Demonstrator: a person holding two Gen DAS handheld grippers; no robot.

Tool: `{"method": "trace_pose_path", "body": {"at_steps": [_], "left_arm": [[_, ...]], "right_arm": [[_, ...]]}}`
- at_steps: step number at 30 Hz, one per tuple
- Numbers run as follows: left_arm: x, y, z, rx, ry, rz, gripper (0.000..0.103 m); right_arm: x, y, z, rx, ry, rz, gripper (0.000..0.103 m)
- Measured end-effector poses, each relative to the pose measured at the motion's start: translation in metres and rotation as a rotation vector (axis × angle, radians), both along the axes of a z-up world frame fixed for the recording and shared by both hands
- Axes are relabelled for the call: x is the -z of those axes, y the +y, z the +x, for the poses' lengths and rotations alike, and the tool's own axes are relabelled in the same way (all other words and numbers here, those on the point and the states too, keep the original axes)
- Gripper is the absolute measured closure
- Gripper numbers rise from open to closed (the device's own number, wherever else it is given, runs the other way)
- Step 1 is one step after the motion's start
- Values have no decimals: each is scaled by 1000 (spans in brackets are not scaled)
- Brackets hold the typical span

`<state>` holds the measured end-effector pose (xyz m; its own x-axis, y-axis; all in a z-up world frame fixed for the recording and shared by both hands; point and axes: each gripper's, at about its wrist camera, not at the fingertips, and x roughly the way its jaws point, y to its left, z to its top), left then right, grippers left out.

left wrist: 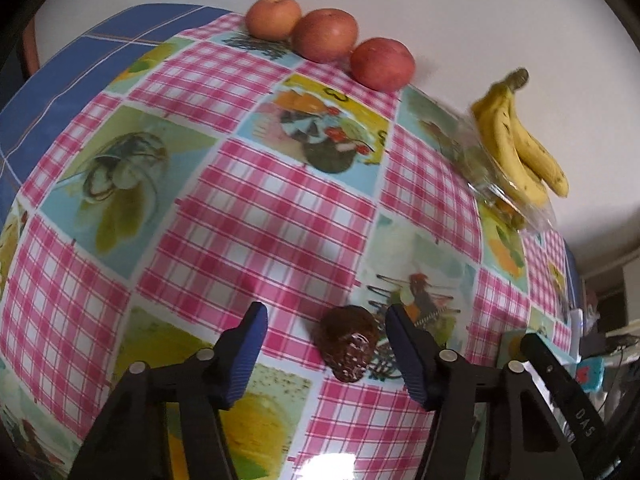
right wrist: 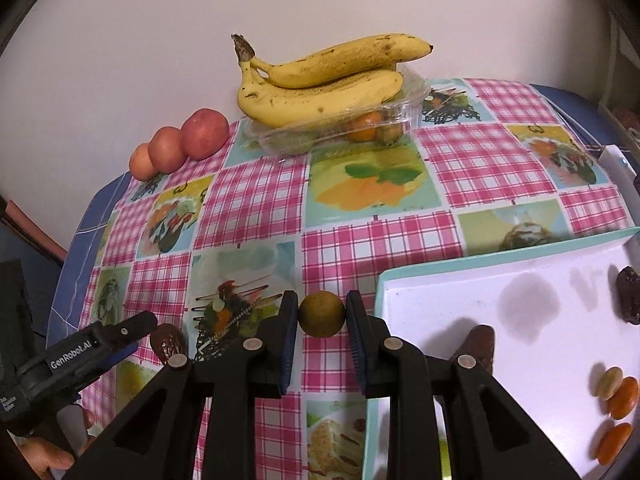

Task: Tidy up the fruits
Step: 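Grasp a small round brown fruit with the right gripper while the left grasps a dark brown fruit, then carry the dark fruit in the left gripper into the tray while the right carries its fruit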

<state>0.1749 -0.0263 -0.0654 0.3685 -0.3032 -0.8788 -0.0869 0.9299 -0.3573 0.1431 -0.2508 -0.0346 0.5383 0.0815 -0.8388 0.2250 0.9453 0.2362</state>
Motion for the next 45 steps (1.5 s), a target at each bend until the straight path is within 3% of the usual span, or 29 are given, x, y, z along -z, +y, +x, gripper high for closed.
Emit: {"method": "trace_pose_path", "body": {"at_steps": [8,14,24,34,45], "left_arm": [[6,-13,-3,36,25,4,65],[2,-16,-7,51,14,10,66],[-34,-28,-19,96,-67,-10,66],[-52,-77,-33,222,-120,-48,66],[-48,-144,-52,392,-150,-104,66]], "right_arm": [[-5,-9,-8,10,-4,-2,78],[-9,-14,-13,19,-7,-6,78],[-27,-21,-23,26,-20,-39,78],[-34,-45,-35,67,-27,-42,78],[-28,-135,-74,299,-6,-53,78]]}}
